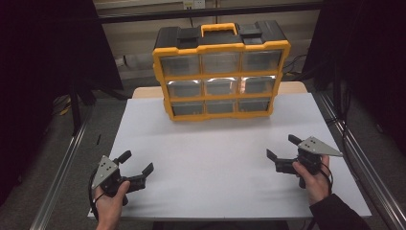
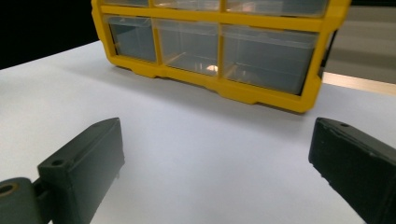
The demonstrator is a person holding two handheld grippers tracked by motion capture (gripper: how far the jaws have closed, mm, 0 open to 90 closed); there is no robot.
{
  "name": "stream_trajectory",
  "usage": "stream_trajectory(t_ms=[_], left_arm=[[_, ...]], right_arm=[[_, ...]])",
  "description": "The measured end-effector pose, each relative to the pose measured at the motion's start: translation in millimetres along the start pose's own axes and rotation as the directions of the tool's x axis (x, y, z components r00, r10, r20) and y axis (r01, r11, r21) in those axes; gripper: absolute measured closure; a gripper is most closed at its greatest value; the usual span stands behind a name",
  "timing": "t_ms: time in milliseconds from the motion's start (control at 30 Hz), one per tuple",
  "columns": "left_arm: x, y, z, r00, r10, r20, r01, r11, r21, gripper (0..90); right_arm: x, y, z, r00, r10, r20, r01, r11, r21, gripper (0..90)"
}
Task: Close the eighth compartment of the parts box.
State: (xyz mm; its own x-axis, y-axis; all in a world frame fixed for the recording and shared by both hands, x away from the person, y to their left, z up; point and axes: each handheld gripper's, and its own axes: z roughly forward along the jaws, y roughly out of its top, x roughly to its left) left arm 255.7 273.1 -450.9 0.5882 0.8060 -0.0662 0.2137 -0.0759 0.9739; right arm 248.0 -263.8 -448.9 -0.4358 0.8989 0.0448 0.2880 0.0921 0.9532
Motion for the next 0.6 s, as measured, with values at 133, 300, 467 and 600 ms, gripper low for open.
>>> stream_trajectory(t_ms=[133,300,467,600], left_arm=[[-1.8,-0.3,-0.8,1.0,-0.004,0.002,0.004,1.0,0.002,3.7],[-2.1,-1.0,-2.0,1.0,-0.008,-0.002,0.008,1.0,0.005,3.7],[-0.7,-1.6,-4.5,0.9999,-0.012,-0.01,0.012,0.9999,0.002,3.7],[-1.4,-1.2,-5.5,0.9997,-0.011,-0.019,0.011,0.9999,-0.001,3.7]], right_arm=[[-5.1,-4.5,-10.1,0.9998,0.0,0.02,0.0,1.0,0.0,2.7],[-8.3,-5.4,-22.0,0.9987,0.012,0.049,-0.012,1.0,0.006,2.7],[-11.6,-8.3,-32.4,0.9973,0.029,0.068,-0.028,1.0,-0.01,2.7],[-11.4,-11.5,-38.8,0.9967,0.034,0.074,-0.033,0.999,-0.008,2.6]])
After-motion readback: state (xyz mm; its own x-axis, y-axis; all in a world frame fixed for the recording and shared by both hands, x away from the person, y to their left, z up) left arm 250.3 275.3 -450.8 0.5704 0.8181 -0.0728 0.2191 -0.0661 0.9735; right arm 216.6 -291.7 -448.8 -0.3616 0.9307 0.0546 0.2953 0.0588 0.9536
